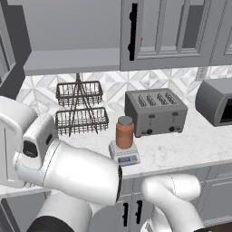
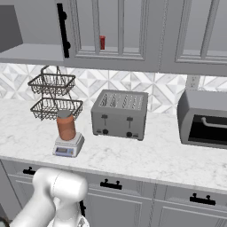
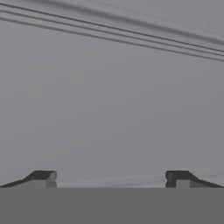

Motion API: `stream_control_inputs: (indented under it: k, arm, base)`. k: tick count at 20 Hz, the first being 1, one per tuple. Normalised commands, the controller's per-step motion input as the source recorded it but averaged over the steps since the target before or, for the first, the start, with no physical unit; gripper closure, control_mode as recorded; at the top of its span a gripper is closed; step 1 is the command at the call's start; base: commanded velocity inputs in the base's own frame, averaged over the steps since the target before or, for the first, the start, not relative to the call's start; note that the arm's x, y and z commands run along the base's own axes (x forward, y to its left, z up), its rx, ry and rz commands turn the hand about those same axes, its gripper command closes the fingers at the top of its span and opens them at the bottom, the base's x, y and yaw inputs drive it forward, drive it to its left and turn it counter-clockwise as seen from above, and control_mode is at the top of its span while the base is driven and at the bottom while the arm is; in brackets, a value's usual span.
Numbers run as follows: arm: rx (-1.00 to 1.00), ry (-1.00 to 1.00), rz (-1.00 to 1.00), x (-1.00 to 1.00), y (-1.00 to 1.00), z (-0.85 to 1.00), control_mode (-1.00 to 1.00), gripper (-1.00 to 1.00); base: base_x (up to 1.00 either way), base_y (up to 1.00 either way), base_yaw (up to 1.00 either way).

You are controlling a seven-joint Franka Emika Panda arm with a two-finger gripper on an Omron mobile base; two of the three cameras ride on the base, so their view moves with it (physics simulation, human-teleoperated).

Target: Pick the honey bottle and place it on the digital scale for weighing, and close the cabinet.

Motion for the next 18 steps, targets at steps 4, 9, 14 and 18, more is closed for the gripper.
stream_control_inputs:
  k: [4, 9, 14, 18]
  arm:
    - [-0.10, 0.10, 0.00, 0.30, 0.63, 0.00, -1.00, -1.00]
    - [-0.07, 0.16, 0.00, 0.70, 0.33, -0.17, -1.00, -1.00]
    - [-0.13, 0.00, -0.03, 0.51, 0.63, -0.36, -1.00, -1.00]
    - [-0.03, 0.01, -0.03, 0.87, 0.05, -0.27, -1.00, -1.00]
  base:
    - [0.00, 0.00, 0.00]
    - [0.00, 0.00, 0.00]
    - [0.00, 0.00, 0.00]
    - [0.00, 0.00, 0.00]
